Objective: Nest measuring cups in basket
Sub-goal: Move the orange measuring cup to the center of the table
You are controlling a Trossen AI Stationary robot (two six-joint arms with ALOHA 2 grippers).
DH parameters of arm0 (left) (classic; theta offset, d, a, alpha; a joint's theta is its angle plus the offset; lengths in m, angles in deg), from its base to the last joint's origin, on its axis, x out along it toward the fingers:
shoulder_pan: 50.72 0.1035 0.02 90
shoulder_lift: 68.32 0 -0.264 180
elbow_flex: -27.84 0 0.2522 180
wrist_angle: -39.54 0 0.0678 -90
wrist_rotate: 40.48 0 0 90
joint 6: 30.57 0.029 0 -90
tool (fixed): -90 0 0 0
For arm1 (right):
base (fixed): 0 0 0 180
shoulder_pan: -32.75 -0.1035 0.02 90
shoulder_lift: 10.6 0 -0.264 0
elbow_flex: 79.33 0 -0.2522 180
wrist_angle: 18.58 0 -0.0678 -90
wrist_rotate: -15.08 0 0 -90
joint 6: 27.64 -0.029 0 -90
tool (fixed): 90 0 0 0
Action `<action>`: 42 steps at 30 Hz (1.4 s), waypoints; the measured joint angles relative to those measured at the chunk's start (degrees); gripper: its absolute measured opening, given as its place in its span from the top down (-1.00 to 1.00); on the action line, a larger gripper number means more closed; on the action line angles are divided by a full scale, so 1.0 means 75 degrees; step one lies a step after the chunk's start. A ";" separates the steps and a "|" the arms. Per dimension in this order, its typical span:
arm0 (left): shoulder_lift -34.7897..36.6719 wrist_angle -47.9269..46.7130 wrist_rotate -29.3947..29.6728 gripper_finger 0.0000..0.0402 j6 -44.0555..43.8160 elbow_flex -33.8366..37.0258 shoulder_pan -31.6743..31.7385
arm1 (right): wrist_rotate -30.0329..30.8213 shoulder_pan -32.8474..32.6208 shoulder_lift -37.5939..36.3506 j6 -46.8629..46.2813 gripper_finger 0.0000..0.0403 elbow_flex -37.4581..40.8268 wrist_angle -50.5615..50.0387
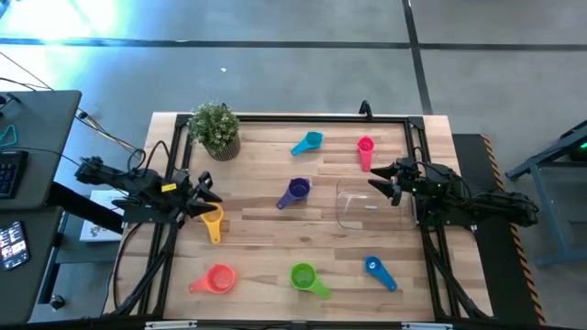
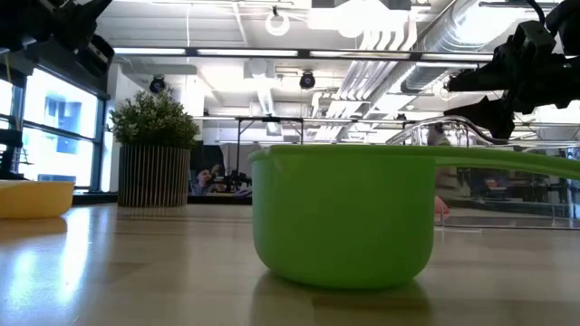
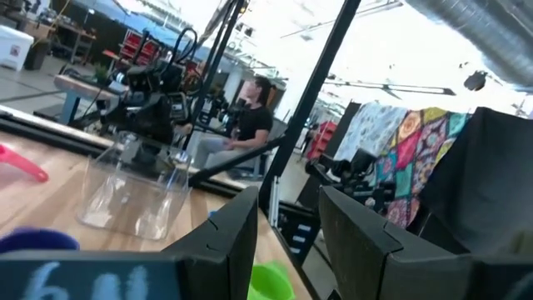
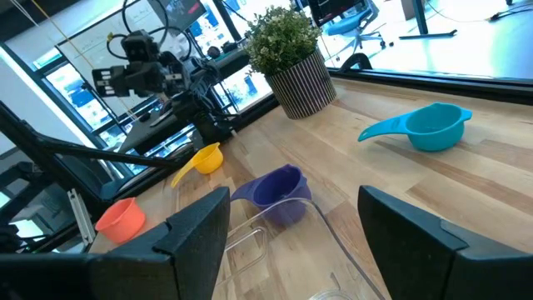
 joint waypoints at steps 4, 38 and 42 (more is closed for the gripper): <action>-0.0547 -0.0004 0.0000 0.39 0.0475 -0.0498 -0.0003 | 0.0002 0.0002 0.0000 0.0000 -0.28 0.0000 0.0000; -0.7811 -0.3147 0.0753 0.39 -0.0086 -0.5391 -0.0181 | 0.0000 0.0001 0.0002 0.0000 -0.28 -0.0001 0.0000; -0.8431 -0.3197 0.0755 0.39 -0.0292 -0.5588 -0.0307 | 0.0000 0.0000 0.0000 0.0000 -0.28 0.0000 0.0000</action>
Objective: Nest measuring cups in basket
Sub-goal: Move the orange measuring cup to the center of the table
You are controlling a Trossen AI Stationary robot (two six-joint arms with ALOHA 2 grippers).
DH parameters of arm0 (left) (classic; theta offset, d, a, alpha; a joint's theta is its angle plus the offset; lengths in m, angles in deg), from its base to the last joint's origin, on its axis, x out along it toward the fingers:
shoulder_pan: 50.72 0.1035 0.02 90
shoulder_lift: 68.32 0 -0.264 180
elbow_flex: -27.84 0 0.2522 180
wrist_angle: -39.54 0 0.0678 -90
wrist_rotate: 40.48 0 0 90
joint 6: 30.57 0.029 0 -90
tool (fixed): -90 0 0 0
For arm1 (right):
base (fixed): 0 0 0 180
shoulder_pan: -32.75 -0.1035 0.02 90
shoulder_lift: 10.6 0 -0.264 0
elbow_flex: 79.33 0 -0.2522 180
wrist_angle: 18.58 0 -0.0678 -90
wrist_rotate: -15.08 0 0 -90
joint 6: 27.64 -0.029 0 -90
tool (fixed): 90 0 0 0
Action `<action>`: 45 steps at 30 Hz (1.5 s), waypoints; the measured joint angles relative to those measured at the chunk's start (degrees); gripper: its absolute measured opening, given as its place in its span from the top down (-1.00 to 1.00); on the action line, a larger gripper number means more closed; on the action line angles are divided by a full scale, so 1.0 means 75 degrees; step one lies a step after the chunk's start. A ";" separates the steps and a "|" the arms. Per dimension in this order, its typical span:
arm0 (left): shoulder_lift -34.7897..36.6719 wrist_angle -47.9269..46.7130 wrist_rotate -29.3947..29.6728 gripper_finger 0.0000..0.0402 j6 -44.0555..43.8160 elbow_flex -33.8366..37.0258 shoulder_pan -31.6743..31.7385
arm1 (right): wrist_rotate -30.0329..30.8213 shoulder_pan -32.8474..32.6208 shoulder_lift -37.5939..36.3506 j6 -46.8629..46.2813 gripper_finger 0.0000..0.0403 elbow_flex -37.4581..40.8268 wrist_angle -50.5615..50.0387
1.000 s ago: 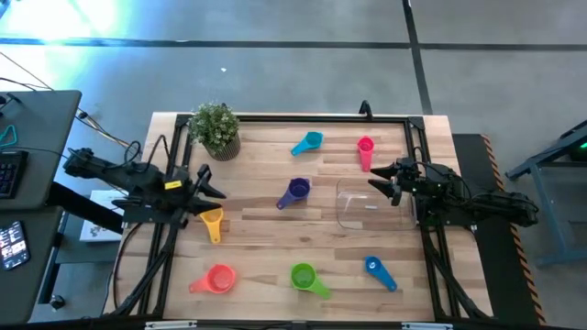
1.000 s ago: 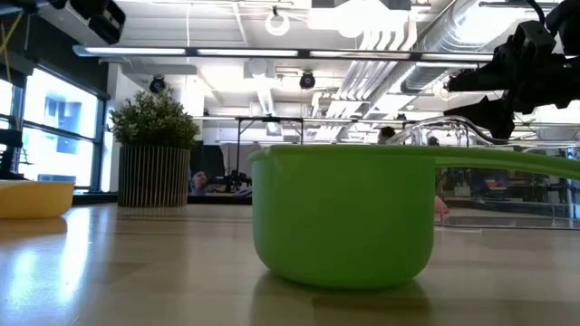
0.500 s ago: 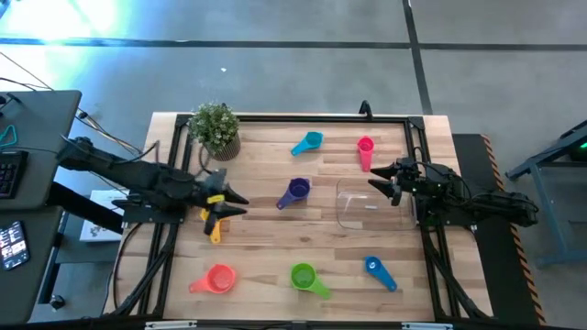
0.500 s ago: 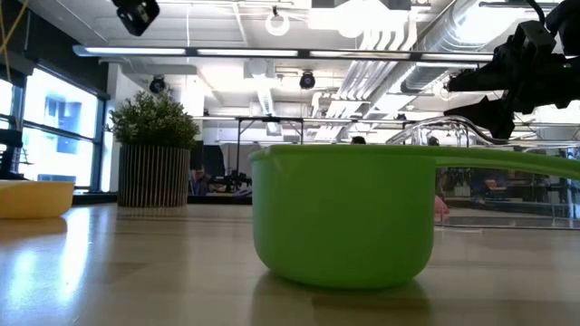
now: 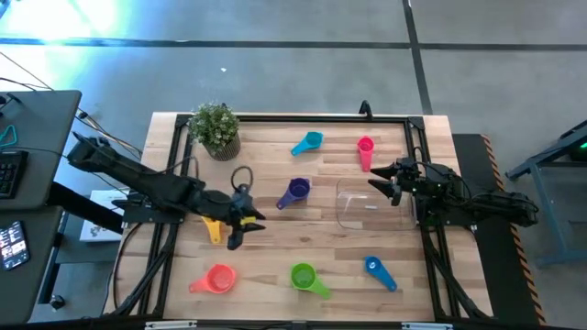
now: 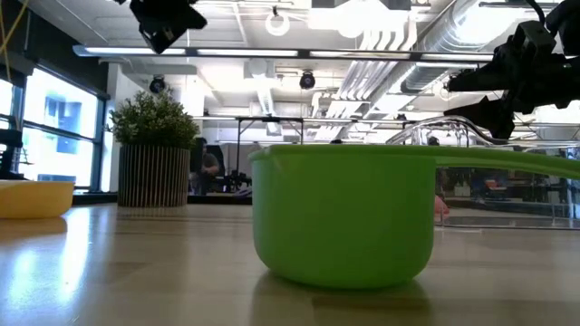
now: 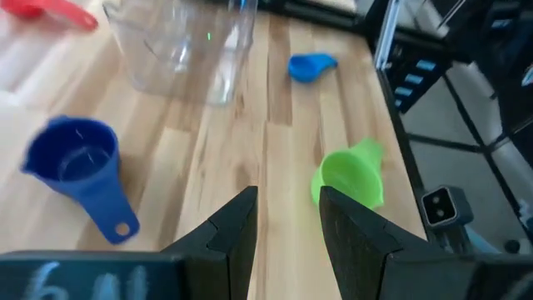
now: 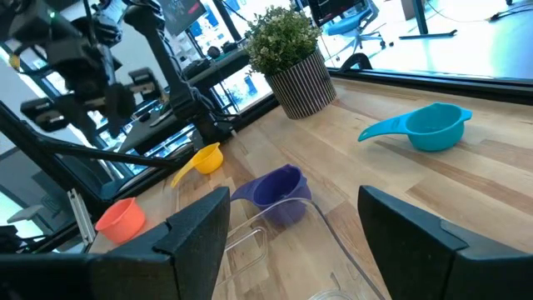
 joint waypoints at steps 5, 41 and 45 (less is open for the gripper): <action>-0.0539 -0.0641 -0.0025 0.39 -0.1093 -0.0259 -0.0188 | 0.0000 0.0002 0.0000 0.0000 -0.28 -0.0001 0.0000; -0.1471 -0.3339 -0.0772 0.39 -0.9391 -0.0898 -0.3333 | 0.0000 0.0000 0.0002 0.0000 -0.28 0.0000 0.0000; -0.1471 -0.3331 -0.0766 0.39 -0.9329 -0.0898 -0.3671 | 0.0000 0.0000 0.0002 0.0000 -0.28 -0.0003 0.0000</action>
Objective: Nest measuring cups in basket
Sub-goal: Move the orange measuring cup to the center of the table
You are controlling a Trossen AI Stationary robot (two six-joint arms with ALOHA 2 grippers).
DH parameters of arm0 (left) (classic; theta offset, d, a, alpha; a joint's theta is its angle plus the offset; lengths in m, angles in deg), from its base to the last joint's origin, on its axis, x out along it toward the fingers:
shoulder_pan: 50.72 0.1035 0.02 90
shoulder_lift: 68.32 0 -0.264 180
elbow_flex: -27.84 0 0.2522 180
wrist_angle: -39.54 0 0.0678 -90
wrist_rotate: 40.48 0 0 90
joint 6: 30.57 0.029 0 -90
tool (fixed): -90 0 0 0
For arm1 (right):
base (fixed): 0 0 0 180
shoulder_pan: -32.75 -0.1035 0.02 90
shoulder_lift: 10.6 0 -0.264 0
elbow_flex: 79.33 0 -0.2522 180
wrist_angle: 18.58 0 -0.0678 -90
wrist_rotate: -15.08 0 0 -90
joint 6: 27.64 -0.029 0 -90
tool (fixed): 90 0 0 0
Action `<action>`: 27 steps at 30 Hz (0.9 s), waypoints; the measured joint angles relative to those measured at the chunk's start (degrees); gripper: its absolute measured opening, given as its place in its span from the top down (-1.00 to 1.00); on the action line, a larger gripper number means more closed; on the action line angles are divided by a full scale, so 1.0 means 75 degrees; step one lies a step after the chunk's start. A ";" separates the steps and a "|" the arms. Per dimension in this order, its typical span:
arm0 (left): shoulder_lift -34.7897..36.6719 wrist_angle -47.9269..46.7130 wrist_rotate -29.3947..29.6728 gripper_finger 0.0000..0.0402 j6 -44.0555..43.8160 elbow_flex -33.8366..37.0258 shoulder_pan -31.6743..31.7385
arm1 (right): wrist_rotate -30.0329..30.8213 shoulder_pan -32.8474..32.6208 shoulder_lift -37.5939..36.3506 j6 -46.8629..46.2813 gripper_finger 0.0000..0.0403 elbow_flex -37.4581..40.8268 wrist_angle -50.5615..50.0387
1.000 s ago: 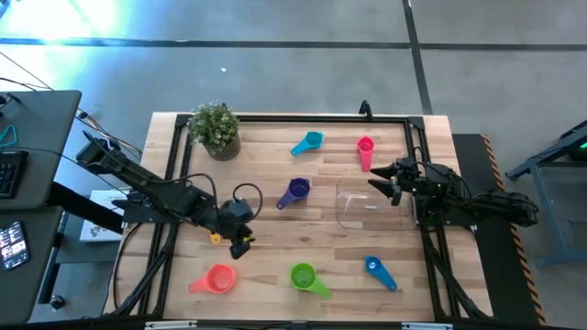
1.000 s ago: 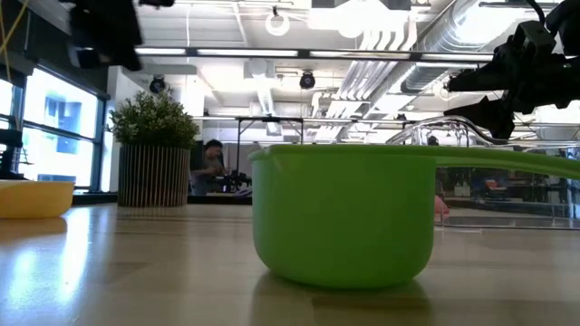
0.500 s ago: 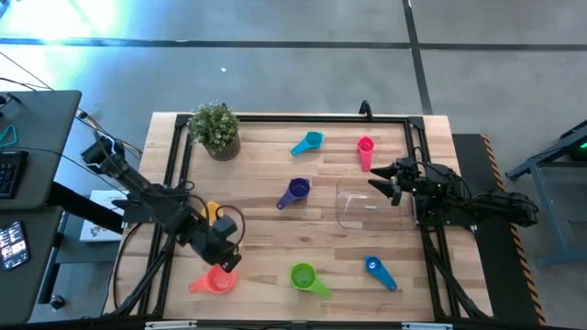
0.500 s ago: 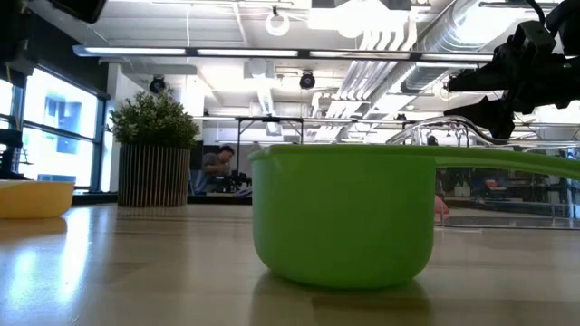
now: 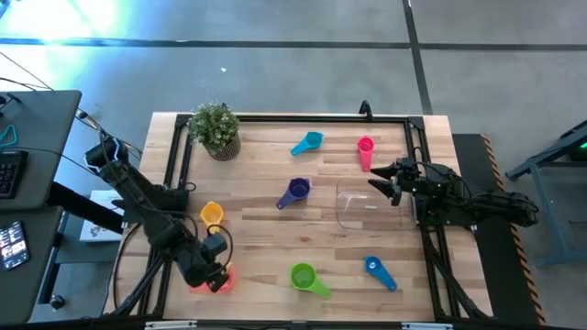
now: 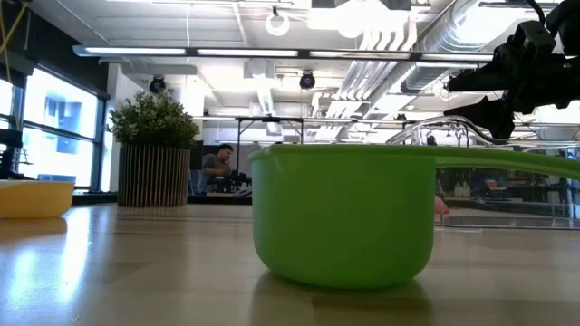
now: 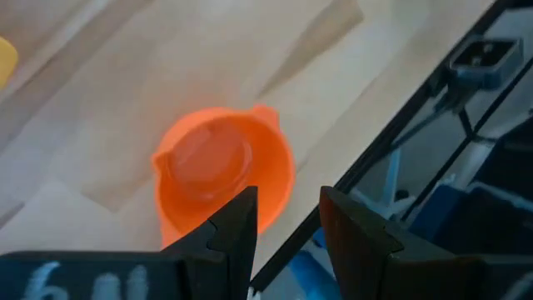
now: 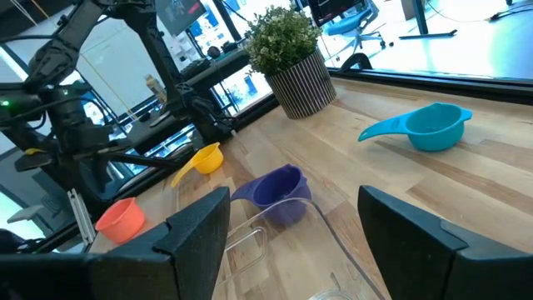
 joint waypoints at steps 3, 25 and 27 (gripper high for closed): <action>-0.0166 0.0075 0.0004 0.38 0.0022 0.0000 -0.0267 | 0.0000 0.0001 0.0000 0.0000 -0.28 0.0001 0.0000; -0.1725 0.1213 0.0075 0.11 0.0562 0.0003 -0.0658 | 0.0000 0.0000 0.0000 0.0000 -0.28 0.0002 0.0000; -0.1820 0.1330 0.0097 0.11 0.0564 0.0000 -0.0658 | 0.0000 0.0002 0.0000 0.0000 -0.28 0.0001 0.0000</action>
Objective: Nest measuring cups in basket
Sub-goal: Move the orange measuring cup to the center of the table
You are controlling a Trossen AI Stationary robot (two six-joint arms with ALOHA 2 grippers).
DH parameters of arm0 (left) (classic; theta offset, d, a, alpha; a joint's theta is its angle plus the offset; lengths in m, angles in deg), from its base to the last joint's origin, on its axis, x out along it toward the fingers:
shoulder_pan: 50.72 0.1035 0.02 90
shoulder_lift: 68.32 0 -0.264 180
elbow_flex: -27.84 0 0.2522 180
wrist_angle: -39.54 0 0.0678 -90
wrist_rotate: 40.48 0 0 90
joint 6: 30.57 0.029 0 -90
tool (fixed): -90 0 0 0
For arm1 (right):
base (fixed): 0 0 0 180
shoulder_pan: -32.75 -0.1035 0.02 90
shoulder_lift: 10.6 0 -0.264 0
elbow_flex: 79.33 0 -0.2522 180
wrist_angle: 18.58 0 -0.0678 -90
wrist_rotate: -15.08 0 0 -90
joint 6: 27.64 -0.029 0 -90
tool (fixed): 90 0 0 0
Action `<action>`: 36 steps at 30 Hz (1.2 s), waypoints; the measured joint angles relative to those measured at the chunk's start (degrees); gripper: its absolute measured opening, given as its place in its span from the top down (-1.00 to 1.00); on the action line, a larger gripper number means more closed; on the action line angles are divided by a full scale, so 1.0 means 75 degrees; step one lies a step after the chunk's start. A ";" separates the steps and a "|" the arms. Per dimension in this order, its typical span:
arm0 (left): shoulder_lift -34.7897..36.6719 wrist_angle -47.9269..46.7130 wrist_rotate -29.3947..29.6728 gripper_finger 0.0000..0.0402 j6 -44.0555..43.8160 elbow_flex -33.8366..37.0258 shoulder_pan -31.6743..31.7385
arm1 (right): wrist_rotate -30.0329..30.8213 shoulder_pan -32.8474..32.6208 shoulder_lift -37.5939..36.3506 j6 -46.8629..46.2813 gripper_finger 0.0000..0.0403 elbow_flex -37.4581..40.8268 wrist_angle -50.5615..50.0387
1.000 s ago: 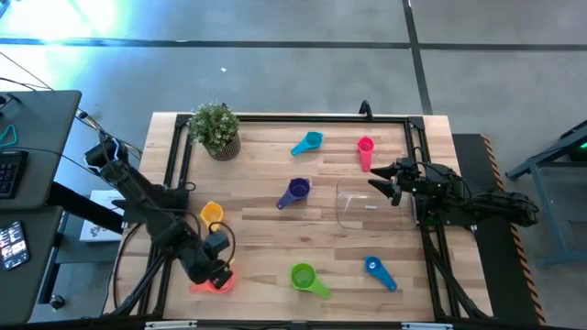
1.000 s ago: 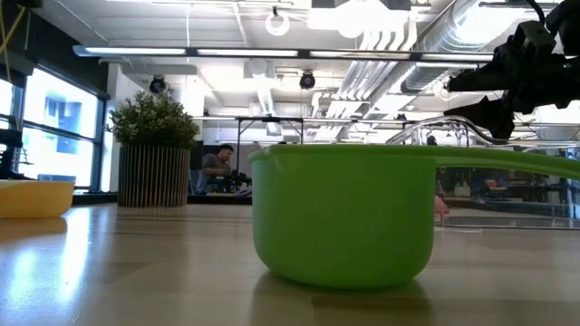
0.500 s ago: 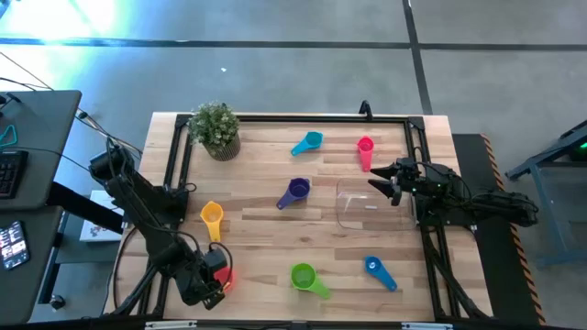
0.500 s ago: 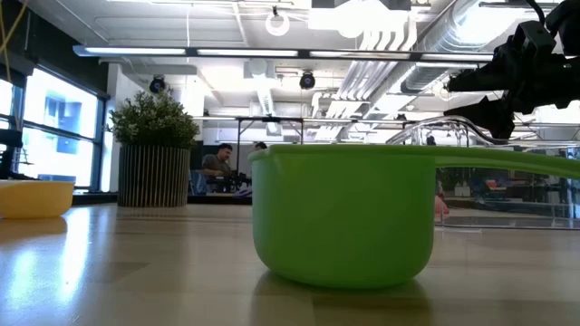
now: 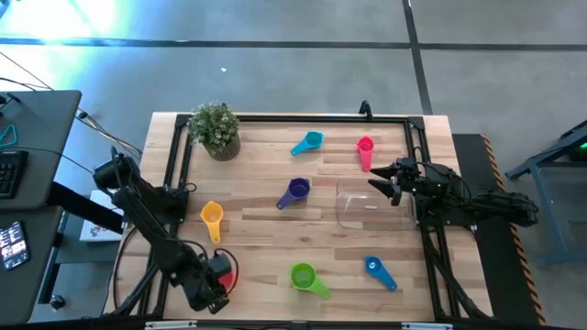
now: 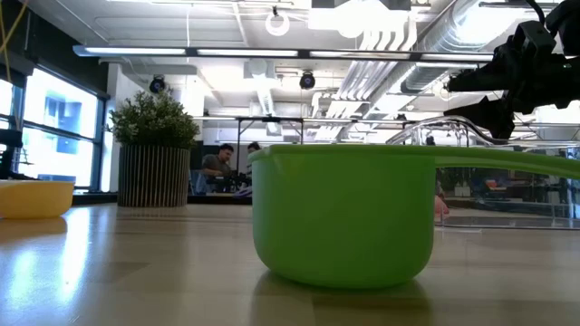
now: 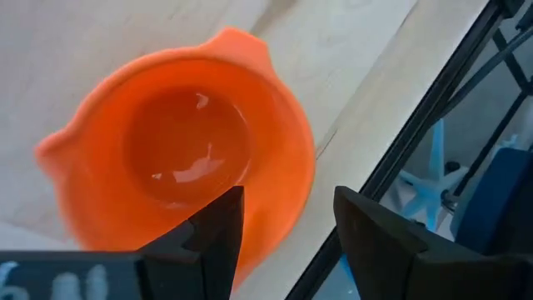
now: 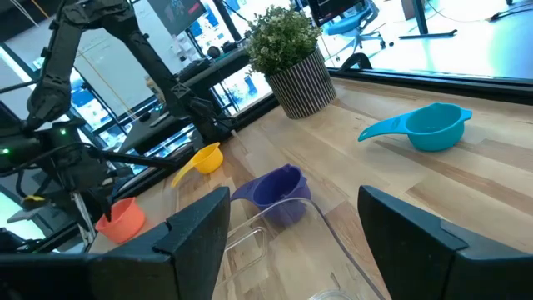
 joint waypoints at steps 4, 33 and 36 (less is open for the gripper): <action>-0.0245 0.0084 0.0104 0.12 0.0113 0.0000 0.0000 | 0.0000 0.0001 0.0003 0.0000 -0.28 -0.0002 0.0000; -0.0458 0.0157 0.0390 0.91 0.1257 -0.0029 0.0064 | 0.0000 -0.0002 0.0000 0.0000 -0.28 0.0000 0.0000; -0.0466 0.0167 0.0362 0.91 0.1399 -0.0026 0.0064 | 0.0000 -0.0001 0.0001 0.0000 -0.28 0.0000 0.0000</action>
